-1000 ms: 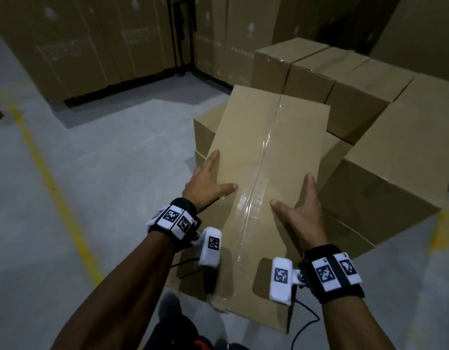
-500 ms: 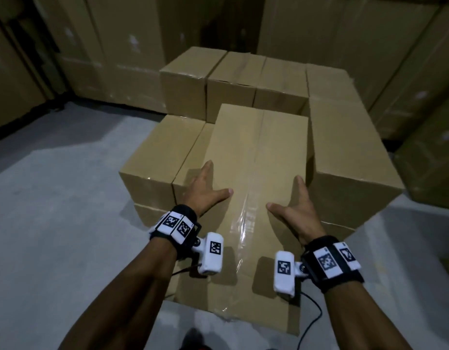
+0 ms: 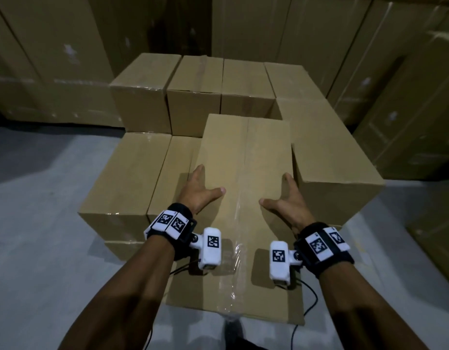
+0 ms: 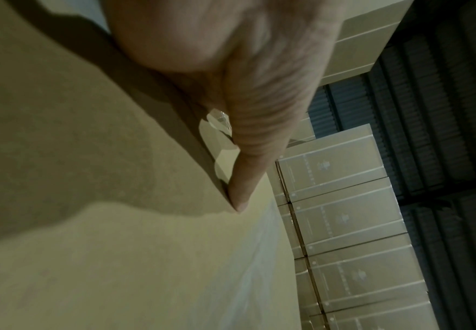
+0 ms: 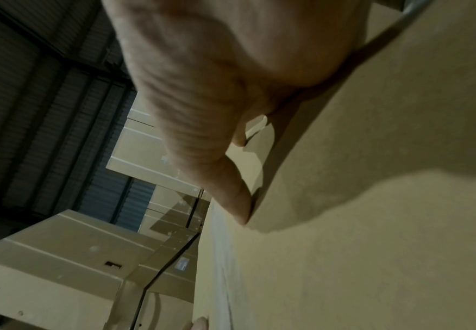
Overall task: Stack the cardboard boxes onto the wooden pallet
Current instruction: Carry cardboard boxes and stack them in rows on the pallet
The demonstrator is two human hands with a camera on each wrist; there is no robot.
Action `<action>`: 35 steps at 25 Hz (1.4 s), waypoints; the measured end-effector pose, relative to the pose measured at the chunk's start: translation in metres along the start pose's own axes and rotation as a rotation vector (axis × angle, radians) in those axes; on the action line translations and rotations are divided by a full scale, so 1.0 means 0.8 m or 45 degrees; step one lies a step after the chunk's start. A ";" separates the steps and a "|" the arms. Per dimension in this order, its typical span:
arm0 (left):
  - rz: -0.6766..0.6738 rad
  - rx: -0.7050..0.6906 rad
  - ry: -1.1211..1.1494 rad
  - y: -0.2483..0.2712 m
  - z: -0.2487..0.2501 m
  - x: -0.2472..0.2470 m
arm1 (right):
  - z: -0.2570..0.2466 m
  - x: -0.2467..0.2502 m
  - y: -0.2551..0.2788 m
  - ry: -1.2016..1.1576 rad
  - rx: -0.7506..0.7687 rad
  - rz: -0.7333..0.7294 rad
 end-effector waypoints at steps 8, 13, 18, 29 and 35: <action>-0.023 0.054 0.064 -0.096 -0.009 -0.022 | -0.030 0.003 -0.092 0.114 -0.086 0.006; 0.008 0.083 0.119 -0.133 -0.016 -0.030 | -0.046 0.003 -0.130 0.208 -0.099 0.002; 0.036 0.091 0.090 -0.152 -0.023 -0.039 | -0.053 0.003 -0.153 0.272 -0.126 0.004; -0.034 0.179 -0.021 -0.169 -0.023 -0.055 | -0.062 0.011 -0.151 0.515 -0.133 -0.041; -0.110 0.205 -0.070 -0.185 -0.025 -0.071 | -0.056 0.020 -0.122 0.713 -0.148 0.041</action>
Point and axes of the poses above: each hand's wrist, its own y-axis away from the middle knuckle, its own x-axis out of the back of the hand, z = x × y, the point moved 6 cm from there along -y, towards the middle knuckle, and after that the axes turned 8 degrees about -x, right-handed, at the moved point
